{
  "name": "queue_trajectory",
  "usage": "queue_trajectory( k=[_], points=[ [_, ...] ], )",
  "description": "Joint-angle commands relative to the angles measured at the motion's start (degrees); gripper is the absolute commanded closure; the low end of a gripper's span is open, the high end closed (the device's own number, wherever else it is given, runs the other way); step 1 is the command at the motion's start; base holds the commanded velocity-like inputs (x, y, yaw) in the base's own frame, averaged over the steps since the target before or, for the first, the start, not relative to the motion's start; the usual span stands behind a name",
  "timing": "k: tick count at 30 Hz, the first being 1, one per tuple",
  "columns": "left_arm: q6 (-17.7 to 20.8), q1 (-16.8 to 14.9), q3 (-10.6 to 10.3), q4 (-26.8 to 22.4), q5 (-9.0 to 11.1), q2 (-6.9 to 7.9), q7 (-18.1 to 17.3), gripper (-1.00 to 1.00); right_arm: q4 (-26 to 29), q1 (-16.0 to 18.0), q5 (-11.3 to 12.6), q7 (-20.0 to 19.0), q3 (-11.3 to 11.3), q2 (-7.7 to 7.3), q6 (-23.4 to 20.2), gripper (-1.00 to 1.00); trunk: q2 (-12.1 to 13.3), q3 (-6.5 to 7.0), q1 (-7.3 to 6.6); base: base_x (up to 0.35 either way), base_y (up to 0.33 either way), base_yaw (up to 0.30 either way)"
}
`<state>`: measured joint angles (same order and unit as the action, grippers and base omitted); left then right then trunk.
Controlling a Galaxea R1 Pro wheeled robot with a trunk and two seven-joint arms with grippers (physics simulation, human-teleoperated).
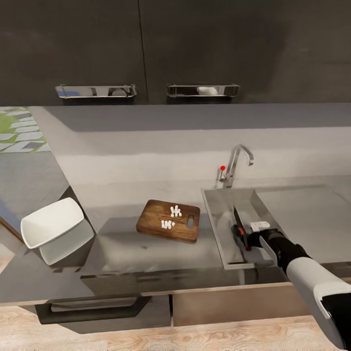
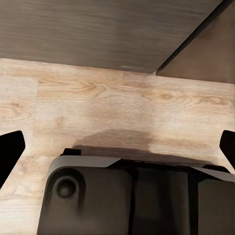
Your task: In the kitchen, take the Vidalia onion out of the sink, dice it on the chopping board with the paring knife, put the diced onion into the bowl on the countertop, then place both the paring knife and the chopping board into the sink.
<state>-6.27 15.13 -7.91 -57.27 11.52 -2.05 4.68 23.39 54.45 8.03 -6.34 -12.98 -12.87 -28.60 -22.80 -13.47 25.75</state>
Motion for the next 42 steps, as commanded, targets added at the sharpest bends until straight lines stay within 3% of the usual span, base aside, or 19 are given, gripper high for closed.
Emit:
queue_trajectory(
  k=[1,21,22,35,39,42],
  points=[
    [-0.2,0.0,-0.2,-0.1,0.5,0.03,0.3,-1.0,-0.1,0.0,0.6,0.1,-0.4,-0.09,-0.3,1.0,-0.1,-0.19,0.03,0.0,0.0,0.0],
    [-0.2,0.0,-0.2,0.0,0.5,0.03,0.3,-1.0,-0.3,0.0,0.6,0.1,-0.4,-0.15,-0.1,1.0,-0.1,-1.0,0.03,0.0,0.0,0.0],
    [-0.2,0.0,-0.2,0.0,0.5,0.03,0.3,-1.0,-0.3,0.0,0.6,0.1,-0.4,-0.15,-0.1,-1.0,-0.1,-1.0,0.03,0.0,0.0,0.0],
    [-0.2,0.0,-0.2,0.0,0.5,0.03,0.3,-1.0,1.3,0.0,0.6,0.4,-0.2,-0.2,-0.3,-1.0,-0.1,-1.08,0.03,0.0,0.0,0.0],
    [-0.2,0.0,-0.2,0.0,0.4,0.03,0.3,-1.0,7.6,0.0,0.7,0.5,-0.1,-0.36,-1.5,-1.0,-0.1,-0.84,0.03,0.0,0.0,0.0],
    [-0.2,0.0,-0.2,0.0,0.4,0.03,0.3,-1.0,16.8,0.0,0.9,0.5,-0.2,-0.57,-6.3,-1.0,-0.1,-0.57,0.03,0.0,0.0,0.0]
  ],
)
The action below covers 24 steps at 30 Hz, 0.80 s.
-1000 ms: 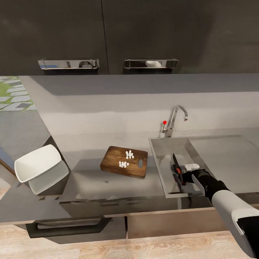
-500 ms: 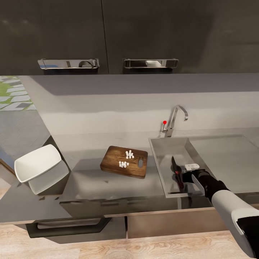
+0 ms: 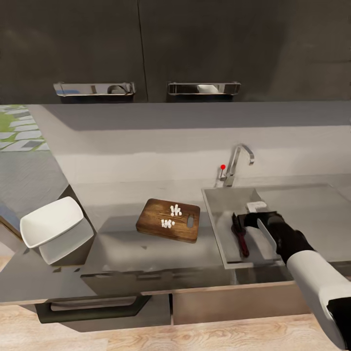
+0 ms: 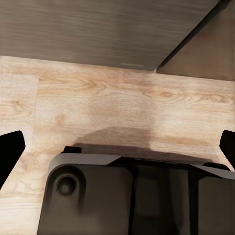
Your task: In the kitchen, take the Vidalia onion out of the sink, dice it on the chopping board with the paring knife, put the diced onion into the bowl on the countertop, then place both the paring knife and the chopping board into the sink.
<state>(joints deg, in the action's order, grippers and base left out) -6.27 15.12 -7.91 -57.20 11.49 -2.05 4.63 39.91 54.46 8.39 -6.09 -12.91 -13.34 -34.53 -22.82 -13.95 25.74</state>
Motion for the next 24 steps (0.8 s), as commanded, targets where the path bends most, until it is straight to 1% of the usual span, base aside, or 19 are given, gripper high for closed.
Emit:
queue_trajectory(
  k=[1,2,5,9,10,13,14,17,18,21,24],
  points=[
    [-0.1,0.0,-0.2,-0.1,0.5,0.03,0.3,-1.0,1.9,0.0,0.6,0.2,-0.3,-0.07,-1.4,-1.0,-0.1,-0.01,0.04,0.0,0.0,0.0],
    [-0.1,0.0,-0.2,0.0,0.5,0.03,0.4,-1.0,3.5,0.0,0.6,0.2,-0.3,0.0,-2.3,-1.0,-0.1,0.08,0.04,0.0,0.0,0.0],
    [-0.1,0.0,-0.2,0.0,0.5,0.03,0.4,-1.0,6.0,0.0,0.7,0.2,-0.4,0.07,-2.9,-1.0,-0.1,0.35,0.04,0.0,0.0,0.0],
    [-0.1,0.0,-0.2,-0.1,0.5,0.03,0.4,-1.0,9.1,0.0,0.6,0.2,-0.4,0.07,-2.4,-1.0,-0.1,0.68,0.04,0.0,0.0,0.0],
    [-0.1,0.0,-0.2,-0.1,0.5,0.03,0.3,-1.0,9.6,-0.1,0.5,0.1,-0.4,0.07,-1.6,-1.0,-0.1,0.72,0.04,0.0,0.0,0.0],
    [-0.1,0.0,-0.2,0.1,0.5,0.03,0.3,-1.0,11.2,-0.3,0.6,0.3,-0.4,0.08,4.6,-1.0,-0.1,0.76,0.04,0.0,0.0,0.0],
    [-0.1,0.0,-0.2,0.1,0.5,0.03,0.4,-1.0,11.8,-0.4,0.6,0.3,-0.4,0.07,5.9,-1.0,-0.1,0.76,0.04,0.0,0.0,0.0],
    [-0.1,0.0,-0.2,0.3,0.5,0.03,0.4,-1.0,14.6,-0.9,0.7,0.3,-0.4,0.07,7.6,-1.0,-0.1,0.77,0.04,0.0,0.0,0.0],
    [-0.1,0.0,-0.2,0.3,0.5,0.03,0.4,-1.0,15.9,-1.5,0.7,0.3,-0.4,0.07,7.9,-1.0,-0.1,0.77,0.04,0.0,0.0,0.0],
    [-0.1,0.0,-0.2,0.3,0.5,0.1,0.4,-1.0,22.7,-5.0,0.7,0.3,-0.3,0.02,8.0,-1.0,-0.1,0.77,0.04,0.0,0.0,0.0],
    [-0.1,0.0,-0.2,0.3,0.5,0.11,0.4,-1.0,26.0,-6.6,0.6,0.3,-0.3,-0.01,7.8,-1.0,-0.1,0.77,0.04,0.0,0.0,0.0]
  ],
)
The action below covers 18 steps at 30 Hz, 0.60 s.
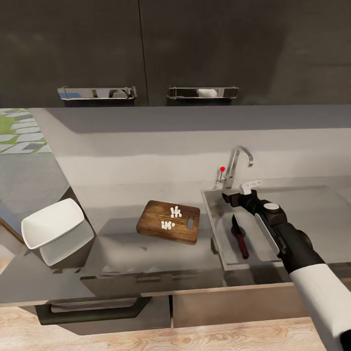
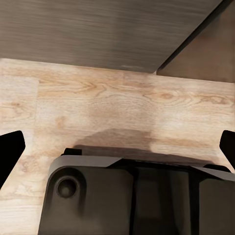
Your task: In the kitchen, take the Vidalia onion out of the sink, dice it on the chopping board with the paring knife, put the diced onion into the bowl on the countertop, then place both the paring knife and the chopping board into the sink.
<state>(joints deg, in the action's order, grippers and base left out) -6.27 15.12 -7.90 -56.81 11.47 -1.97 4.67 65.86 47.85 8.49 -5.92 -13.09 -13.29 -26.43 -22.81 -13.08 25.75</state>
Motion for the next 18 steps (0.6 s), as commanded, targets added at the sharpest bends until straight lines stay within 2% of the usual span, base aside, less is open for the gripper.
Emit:
queue_trajectory(
  k=[1,7,14,16,18],
  points=[
    [-0.2,0.0,-0.2,-0.1,0.5,0.03,0.3,-1.0,0.4,-0.1,0.5,0.1,-0.1,-0.06,-0.4,-1.0,-0.1,-0.1,0.04,0.0,0.0,0.0],
    [-0.2,0.0,-0.2,-0.1,0.5,0.04,0.3,-1.0,1.0,-0.4,0.5,0.1,0.0,-0.02,-4.6,-1.0,-0.1,-0.1,0.04,-0.002,0.028,0.0],
    [-0.2,0.0,-0.2,-0.1,0.5,0.04,0.3,-1.0,1.0,-0.4,0.5,0.2,0.0,0.1,-5.9,-1.0,-0.1,-0.1,0.04,-0.073,0.218,0.0],
    [-0.2,0.0,-0.2,-0.1,0.5,0.04,0.3,-1.0,1.0,-0.4,1.2,0.2,0.1,0.11,-6.7,-1.0,-0.1,-0.1,0.04,-0.086,0.291,0.0],
    [-0.2,0.0,-0.2,-0.2,0.5,0.04,0.3,-1.0,1.0,-0.4,3.1,0.2,0.1,0.06,-8.2,-1.0,-0.1,-0.1,0.04,-0.087,0.3,0.0]
  ],
)
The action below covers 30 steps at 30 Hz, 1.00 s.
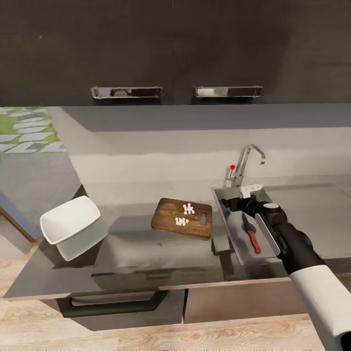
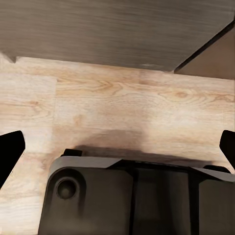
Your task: In the kitchen, take the Vidalia onion out of the sink, dice it on the chopping board with the paring knife, put the diced onion into the bowl on the countertop, then place both the paring knife and the chopping board into the sink.
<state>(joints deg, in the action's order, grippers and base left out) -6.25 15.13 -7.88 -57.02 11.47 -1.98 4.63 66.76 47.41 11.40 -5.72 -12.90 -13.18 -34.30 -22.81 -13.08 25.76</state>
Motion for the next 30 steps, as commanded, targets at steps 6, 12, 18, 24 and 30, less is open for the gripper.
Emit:
queue_trajectory(
  k=[6,12,18,24,30],
  points=[
    [-0.2,0.0,-0.2,-0.1,0.5,0.04,0.3,-1.0,-0.5,0.1,1.9,0.0,1.2,-0.61,-3.2,-1.0,-0.1,-0.1,0.03,-0.063,0.216,0.0],
    [-0.2,0.0,-0.2,0.0,0.5,0.04,0.4,-1.0,-2.3,0.1,2.0,0.2,4.5,-0.63,-5.0,-1.0,-0.1,-0.1,0.03,-0.005,0.019,0.0],
    [-0.1,0.0,-0.2,0.1,0.5,0.04,0.3,-1.0,-3.0,0.1,2.0,0.3,4.7,-0.6,-5.1,-1.0,-0.1,-0.27,0.03,0.0,0.014,0.0],
    [-0.1,0.0,-0.2,0.3,0.6,-0.03,0.3,-1.0,-3.6,0.1,2.0,0.4,4.7,-0.47,-5.2,-1.0,-0.1,-0.79,0.03,0.0,0.162,0.0],
    [-0.1,0.0,-0.2,0.3,0.6,-0.04,0.3,-1.0,-4.6,0.1,2.0,0.4,4.7,-0.36,-5.1,-1.0,-0.1,-1.34,0.03,0.0,0.03,0.0]
  ],
)
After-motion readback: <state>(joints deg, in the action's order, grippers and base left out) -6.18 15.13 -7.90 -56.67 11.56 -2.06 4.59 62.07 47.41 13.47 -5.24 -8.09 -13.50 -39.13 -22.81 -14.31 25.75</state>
